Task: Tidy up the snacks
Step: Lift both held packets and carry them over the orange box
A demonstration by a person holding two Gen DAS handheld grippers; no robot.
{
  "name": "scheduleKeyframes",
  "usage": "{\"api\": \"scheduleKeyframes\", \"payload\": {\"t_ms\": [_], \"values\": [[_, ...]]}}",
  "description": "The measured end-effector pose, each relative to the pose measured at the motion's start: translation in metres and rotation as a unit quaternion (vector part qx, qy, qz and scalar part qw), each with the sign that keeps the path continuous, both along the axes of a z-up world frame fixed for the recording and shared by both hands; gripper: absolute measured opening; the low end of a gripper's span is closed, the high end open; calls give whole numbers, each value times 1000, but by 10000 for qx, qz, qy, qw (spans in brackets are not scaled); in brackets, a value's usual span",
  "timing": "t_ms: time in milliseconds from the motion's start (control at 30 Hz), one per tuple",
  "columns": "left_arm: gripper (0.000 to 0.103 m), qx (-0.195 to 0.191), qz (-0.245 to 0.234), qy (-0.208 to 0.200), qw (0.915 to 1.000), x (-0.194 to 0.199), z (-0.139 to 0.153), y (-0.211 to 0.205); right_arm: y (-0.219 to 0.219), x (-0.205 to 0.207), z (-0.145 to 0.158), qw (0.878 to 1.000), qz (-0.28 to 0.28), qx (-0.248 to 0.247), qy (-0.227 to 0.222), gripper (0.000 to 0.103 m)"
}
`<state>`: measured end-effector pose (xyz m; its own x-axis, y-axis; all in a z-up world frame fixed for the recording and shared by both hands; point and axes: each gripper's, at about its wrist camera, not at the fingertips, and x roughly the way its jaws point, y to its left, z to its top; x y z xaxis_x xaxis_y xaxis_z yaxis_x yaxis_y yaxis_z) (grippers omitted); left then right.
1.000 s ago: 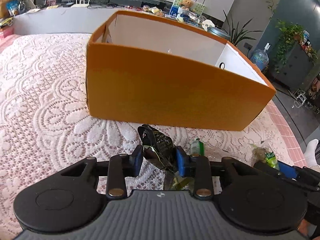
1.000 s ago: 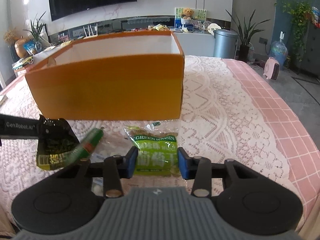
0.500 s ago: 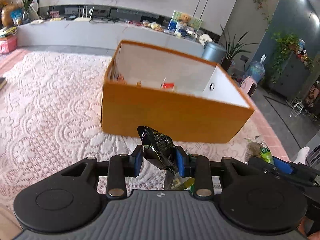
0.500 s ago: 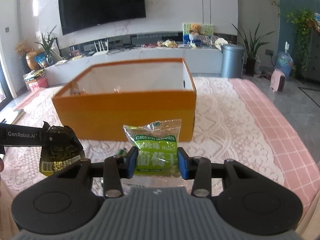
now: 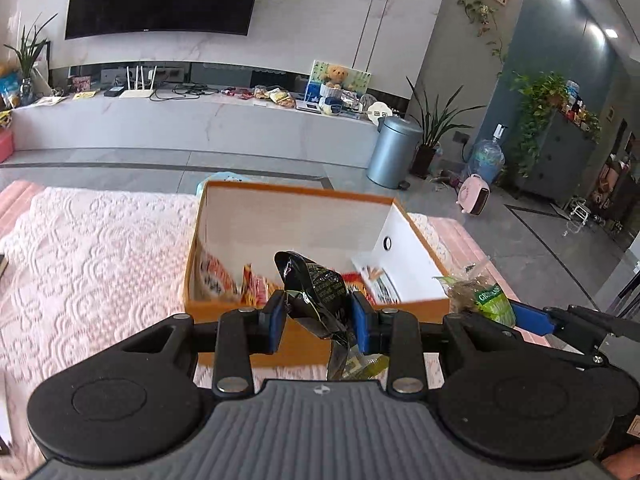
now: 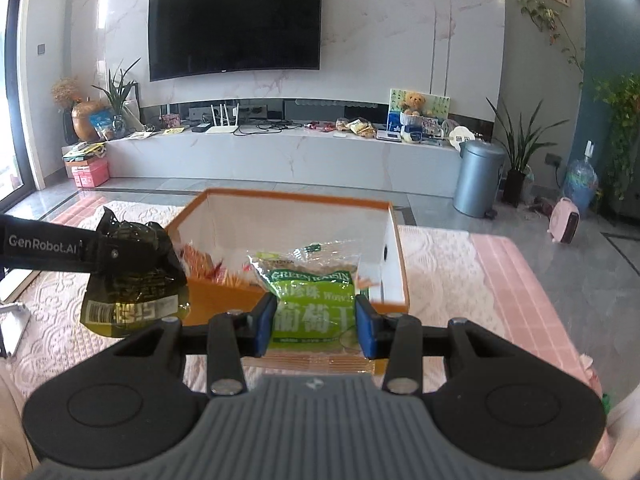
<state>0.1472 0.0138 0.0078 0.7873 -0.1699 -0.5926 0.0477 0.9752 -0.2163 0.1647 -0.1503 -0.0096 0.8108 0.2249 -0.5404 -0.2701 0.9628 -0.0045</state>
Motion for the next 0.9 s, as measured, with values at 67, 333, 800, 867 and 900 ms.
{"api": "scheduleKeyframes", "payload": {"t_ms": [67,333,800,867,900], "values": [[38,5,-15,-9,10000,8,2,-1,2,8,6,10000,35,-10,-14,40],[38,113,-77,25,9999,41,-1,2,15,52,16,9999,86,-106,104,40],[38,209,-204,203,9994,101,-33,11,42,131,-11,9981,155,-452,387,40],[38,208,-211,290,9991,111,-40,13,43,145,-18,9975,146,-479,506,40],[38,205,-223,323,9990,115,-43,14,44,152,-21,9971,139,-496,561,40]]}}
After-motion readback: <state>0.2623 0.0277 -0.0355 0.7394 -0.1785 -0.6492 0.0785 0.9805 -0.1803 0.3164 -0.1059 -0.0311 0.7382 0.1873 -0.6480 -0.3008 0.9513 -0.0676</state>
